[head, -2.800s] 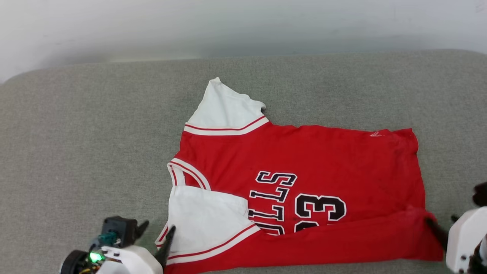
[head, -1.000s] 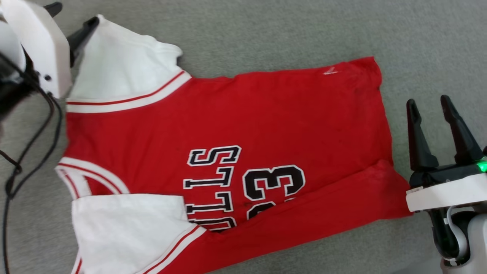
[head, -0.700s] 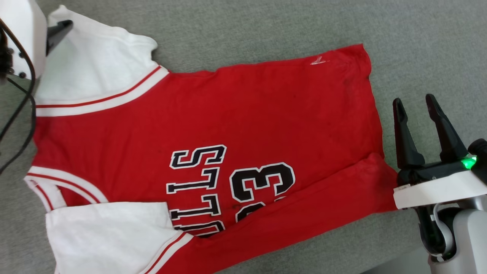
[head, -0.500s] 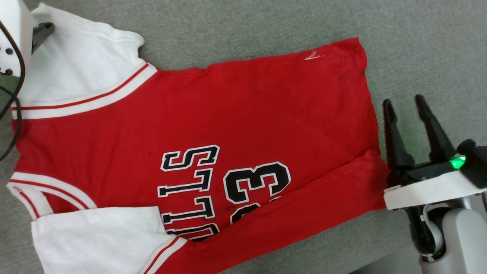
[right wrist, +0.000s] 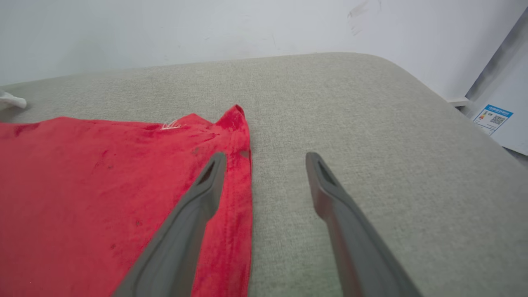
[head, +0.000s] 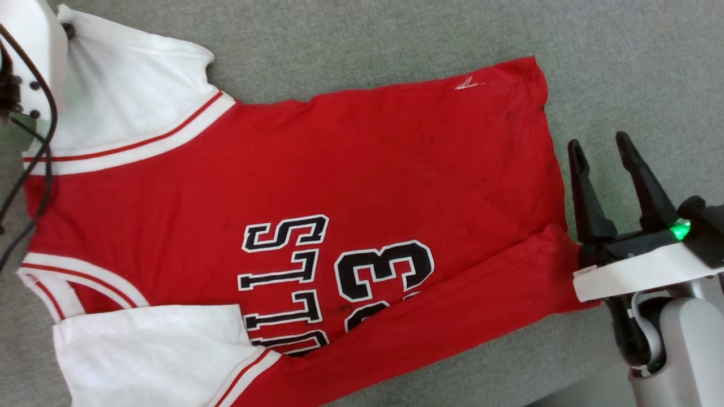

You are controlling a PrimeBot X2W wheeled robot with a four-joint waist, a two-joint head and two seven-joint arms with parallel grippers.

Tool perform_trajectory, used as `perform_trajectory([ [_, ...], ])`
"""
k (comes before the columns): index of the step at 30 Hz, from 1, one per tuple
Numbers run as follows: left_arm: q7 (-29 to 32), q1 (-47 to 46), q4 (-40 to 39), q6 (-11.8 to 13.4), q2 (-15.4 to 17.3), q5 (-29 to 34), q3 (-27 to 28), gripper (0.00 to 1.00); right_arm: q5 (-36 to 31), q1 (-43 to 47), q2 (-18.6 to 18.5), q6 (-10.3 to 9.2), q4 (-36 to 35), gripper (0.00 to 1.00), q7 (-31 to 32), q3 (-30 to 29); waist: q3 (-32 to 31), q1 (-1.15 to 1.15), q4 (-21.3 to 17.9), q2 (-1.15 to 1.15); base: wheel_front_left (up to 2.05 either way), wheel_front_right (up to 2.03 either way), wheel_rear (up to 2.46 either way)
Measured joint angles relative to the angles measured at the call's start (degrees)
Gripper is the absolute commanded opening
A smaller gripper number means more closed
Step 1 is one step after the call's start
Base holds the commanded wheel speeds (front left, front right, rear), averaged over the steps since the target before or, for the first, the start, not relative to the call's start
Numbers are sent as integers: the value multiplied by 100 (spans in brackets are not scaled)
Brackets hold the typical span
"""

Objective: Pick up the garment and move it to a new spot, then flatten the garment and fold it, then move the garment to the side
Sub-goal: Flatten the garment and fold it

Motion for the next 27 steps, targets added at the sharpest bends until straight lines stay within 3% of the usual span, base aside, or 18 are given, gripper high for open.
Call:
perform_trajectory([
  [4, -467, 136, 79, -16, -165, -120, 109, 0, -16, 3, -163, -1, -11, 100, 132, -62, -187, 0, 90, 0, 0, 0, 0],
  [9, -906, 292, -78, -59, -209, -197, 34, 0, -56, 1, -627, 0, -163, 100, 689, -53, -454, 0, 287, 0, 0, 0, 0],
  [19, -1393, 622, -1414, -103, -244, -461, -309, 0, 520, -449, -1879, 0, -464, 100, 3499, 286, -690, 0, 884, 0, 0, 0, 0],
  [22, -1451, 713, -1844, -103, -157, -505, -392, 0, 672, -770, -2147, -1, -472, 100, 4298, 369, -661, 0, 1046, 0, 0, 0, 0],
  [27, -1560, 883, -2429, -103, -70, -560, -419, 0, 866, -1297, -2292, 0, -322, 100, 5291, 436, -541, 0, 1296, 0, 0, 0, 0],
])
